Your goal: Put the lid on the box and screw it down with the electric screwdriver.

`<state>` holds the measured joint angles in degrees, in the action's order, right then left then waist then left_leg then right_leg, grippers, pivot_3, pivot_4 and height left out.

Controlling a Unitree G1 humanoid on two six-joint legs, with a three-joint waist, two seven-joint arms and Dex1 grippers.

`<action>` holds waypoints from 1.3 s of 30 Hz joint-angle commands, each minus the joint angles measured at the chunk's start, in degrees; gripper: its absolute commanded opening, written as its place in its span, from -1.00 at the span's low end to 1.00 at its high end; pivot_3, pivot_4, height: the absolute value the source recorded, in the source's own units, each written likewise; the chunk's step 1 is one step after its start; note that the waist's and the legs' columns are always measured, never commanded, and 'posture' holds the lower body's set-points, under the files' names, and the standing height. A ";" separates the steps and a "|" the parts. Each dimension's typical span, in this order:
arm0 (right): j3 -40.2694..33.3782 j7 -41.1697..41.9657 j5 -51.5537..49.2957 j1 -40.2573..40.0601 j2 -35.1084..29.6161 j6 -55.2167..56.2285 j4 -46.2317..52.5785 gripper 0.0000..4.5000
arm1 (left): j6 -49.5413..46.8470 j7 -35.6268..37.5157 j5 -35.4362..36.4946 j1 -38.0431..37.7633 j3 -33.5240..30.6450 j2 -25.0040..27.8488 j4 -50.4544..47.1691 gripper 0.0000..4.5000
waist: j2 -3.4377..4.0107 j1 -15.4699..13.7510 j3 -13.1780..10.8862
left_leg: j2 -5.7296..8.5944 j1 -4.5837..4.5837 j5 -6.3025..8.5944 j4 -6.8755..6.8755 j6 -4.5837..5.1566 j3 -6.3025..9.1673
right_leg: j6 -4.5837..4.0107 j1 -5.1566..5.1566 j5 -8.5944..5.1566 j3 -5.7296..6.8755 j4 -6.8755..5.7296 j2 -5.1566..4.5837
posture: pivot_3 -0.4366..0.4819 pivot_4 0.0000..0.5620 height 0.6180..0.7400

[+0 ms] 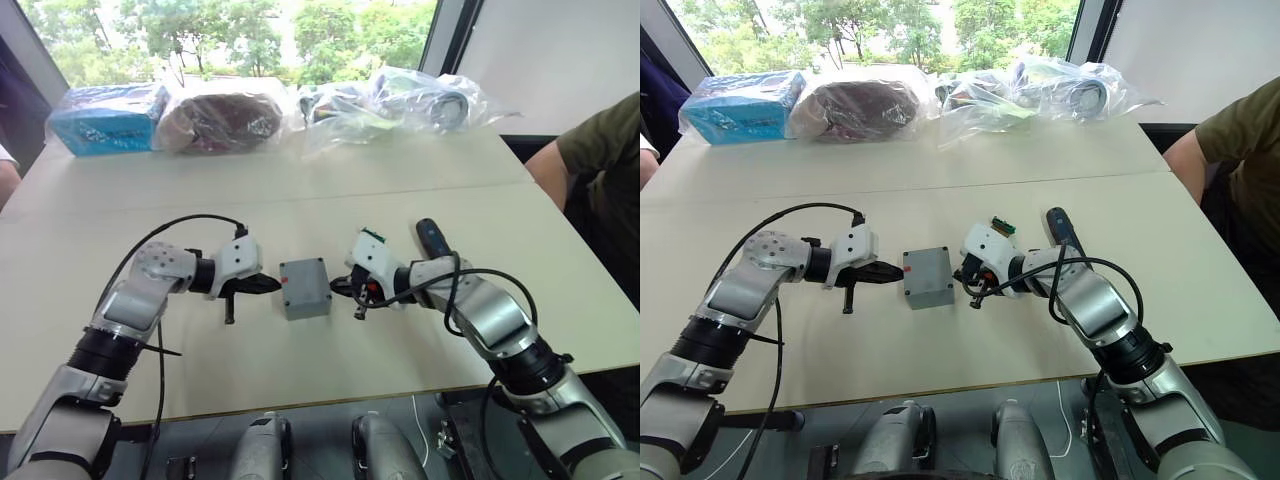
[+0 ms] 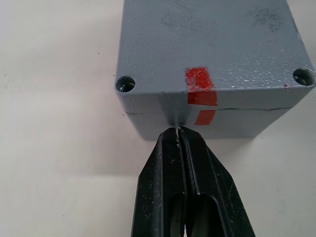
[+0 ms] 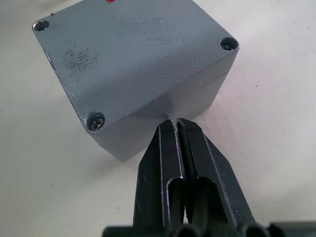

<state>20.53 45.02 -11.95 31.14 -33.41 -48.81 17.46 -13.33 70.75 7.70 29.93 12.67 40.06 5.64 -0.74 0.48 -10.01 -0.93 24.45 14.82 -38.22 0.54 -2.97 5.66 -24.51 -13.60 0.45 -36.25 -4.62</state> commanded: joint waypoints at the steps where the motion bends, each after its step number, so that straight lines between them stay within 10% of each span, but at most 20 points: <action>1: -8.90 -2.95 -0.86 -2.72 -1.88 0.36 6.16 -0.97 | -2.51 1.97 3.83 -0.69 -3.81 3.45 -6.85 -1.00 | 0.00 0.06 0.00 | 0.00 0.00 0.00 0.00 0.00 -0.01 | 0.00 0.00 0.00 -0.01 0.00 -0.02 | -0.05 -0.47 1.00; 6: -16.56 -4.70 -2.90 -6.60 -3.29 -1.71 9.65 -0.97 | -8.24 1.59 10.71 -0.64 -8.73 5.46 -15.31 -1.00 | 0.00 0.06 0.00 | -0.03 -0.02 0.00 0.00 0.00 0.00 | 0.00 0.00 0.00 -0.02 0.00 -0.02 | -0.05 -0.47 1.00; 15: -18.90 -9.28 -3.12 -8.03 -1.08 -2.99 5.13 0.39 | -14.13 -2.41 15.05 5.16 -9.05 2.53 -17.32 -1.00 | -0.01 0.14 0.00 | 0.01 -0.05 0.00 -0.01 0.00 0.01 | 0.00 0.05 0.00 -0.02 0.00 0.00 | -0.05 -0.47 1.00; 39: -18.66 -11.47 -5.14 -5.99 1.55 -3.67 -4.06 0.39 | -14.08 -4.50 14.69 5.71 -6.77 0.68 -18.67 -1.00 | -0.01 0.14 0.00 | 0.01 -0.05 -0.01 -0.01 -0.01 0.00 | 0.01 0.05 0.00 -0.03 0.00 0.03 | -0.05 -0.47 1.00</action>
<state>2.81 33.58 -16.59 24.12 -32.01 -53.32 12.94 -27.45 66.34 21.93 34.99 6.09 40.55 -11.39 -0.75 0.62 -10.01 -0.92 24.40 14.81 -38.23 0.53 -2.96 5.67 -24.46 -13.59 0.42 -36.25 -4.59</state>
